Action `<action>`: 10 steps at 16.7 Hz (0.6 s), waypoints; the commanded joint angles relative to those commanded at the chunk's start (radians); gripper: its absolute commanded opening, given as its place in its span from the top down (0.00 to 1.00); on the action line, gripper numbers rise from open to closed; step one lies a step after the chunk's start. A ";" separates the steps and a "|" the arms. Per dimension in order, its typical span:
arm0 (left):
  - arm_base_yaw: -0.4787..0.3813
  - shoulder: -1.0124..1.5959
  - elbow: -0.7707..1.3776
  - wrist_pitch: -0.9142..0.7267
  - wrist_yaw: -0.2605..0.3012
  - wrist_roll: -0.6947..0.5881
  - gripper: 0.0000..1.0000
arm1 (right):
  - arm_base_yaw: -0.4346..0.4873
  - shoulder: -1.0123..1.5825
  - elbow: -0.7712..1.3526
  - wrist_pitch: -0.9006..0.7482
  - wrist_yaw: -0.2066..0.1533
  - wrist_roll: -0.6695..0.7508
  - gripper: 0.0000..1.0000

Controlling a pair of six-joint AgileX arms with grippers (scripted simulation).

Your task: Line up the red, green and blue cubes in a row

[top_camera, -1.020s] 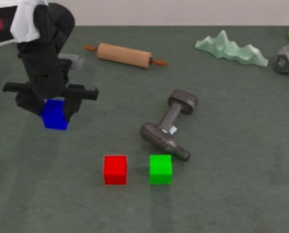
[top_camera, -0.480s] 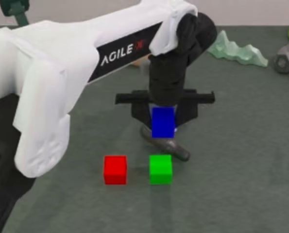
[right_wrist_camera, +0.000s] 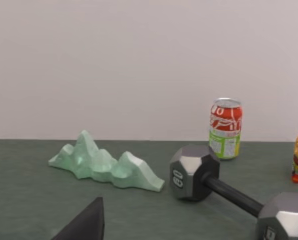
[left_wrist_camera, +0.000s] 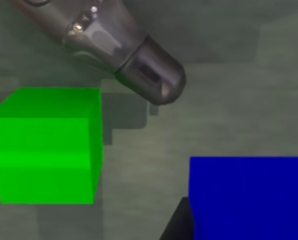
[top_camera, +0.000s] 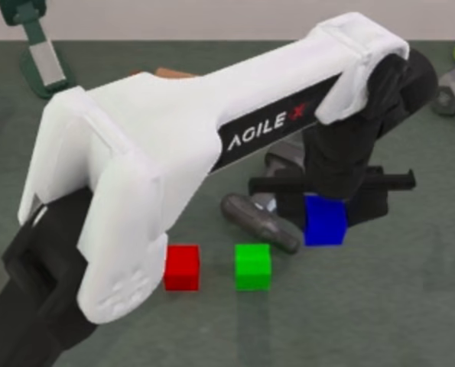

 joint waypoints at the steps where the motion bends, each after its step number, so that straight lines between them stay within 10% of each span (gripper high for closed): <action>1: 0.000 0.000 0.000 0.000 0.000 0.000 1.00 | 0.000 0.000 0.000 0.000 0.000 0.000 0.00; 10: 0.002 0.020 -0.206 0.230 0.001 0.001 1.00 | 0.000 0.000 0.000 0.000 0.000 0.000 0.00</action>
